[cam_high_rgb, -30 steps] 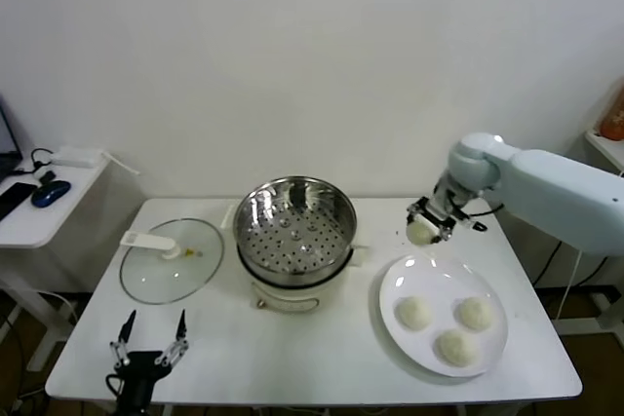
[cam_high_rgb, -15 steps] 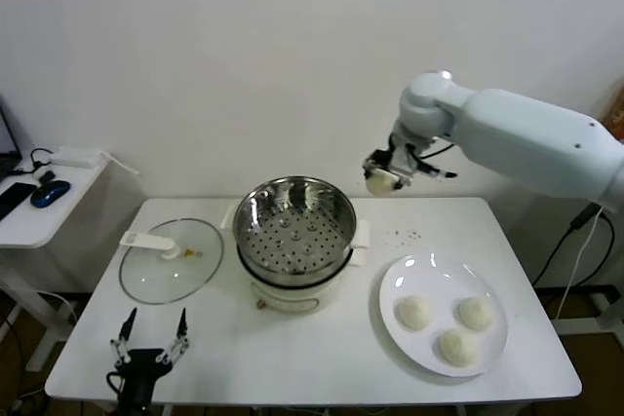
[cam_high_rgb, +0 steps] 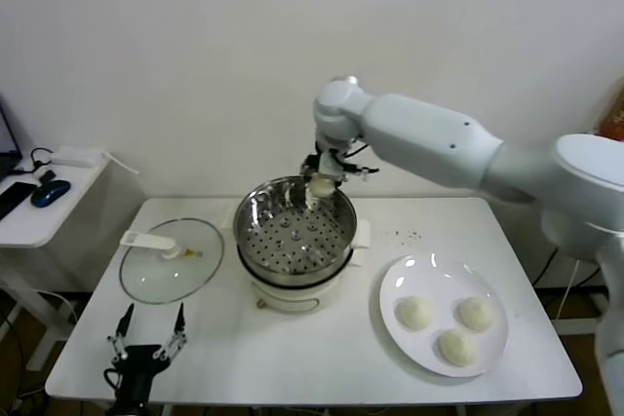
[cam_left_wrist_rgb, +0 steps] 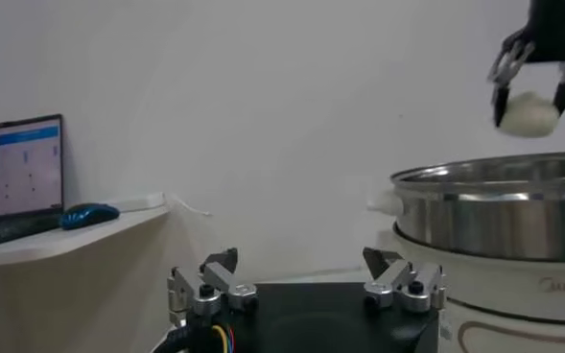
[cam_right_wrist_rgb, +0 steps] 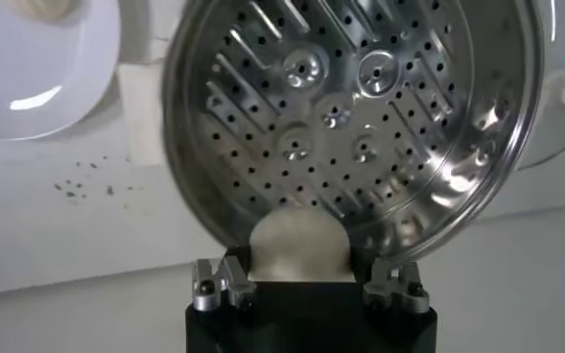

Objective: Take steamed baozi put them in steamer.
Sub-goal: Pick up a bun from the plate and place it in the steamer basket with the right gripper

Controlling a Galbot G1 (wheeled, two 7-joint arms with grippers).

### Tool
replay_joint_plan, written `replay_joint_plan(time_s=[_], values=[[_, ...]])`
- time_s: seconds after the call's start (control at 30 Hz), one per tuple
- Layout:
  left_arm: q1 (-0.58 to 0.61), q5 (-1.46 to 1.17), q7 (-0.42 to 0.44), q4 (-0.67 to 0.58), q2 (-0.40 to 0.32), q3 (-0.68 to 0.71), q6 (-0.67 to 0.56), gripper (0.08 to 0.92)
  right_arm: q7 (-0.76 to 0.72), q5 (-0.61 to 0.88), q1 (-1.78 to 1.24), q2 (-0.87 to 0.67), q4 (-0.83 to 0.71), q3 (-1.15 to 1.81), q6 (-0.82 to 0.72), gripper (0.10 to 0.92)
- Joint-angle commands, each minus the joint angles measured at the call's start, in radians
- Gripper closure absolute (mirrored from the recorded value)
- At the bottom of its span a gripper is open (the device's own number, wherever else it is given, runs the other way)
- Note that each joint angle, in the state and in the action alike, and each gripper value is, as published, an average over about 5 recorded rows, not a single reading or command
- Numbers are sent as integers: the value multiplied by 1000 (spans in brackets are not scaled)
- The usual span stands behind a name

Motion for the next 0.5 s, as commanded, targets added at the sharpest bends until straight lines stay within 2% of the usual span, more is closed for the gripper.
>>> replay_joint_plan(time_s=[0.03,0.2,0.5], values=[[2,-6,0,1,3,0,-5,177,5,-129,-76,119,-111,43,45,349],[3,-13,0,7,6,-2,-8,177,24,-223,-121,144,-176,90,76,349],[0,-18,0,9,3,-2,-3,177,41,-280,-164,169,-244,125,98,347]])
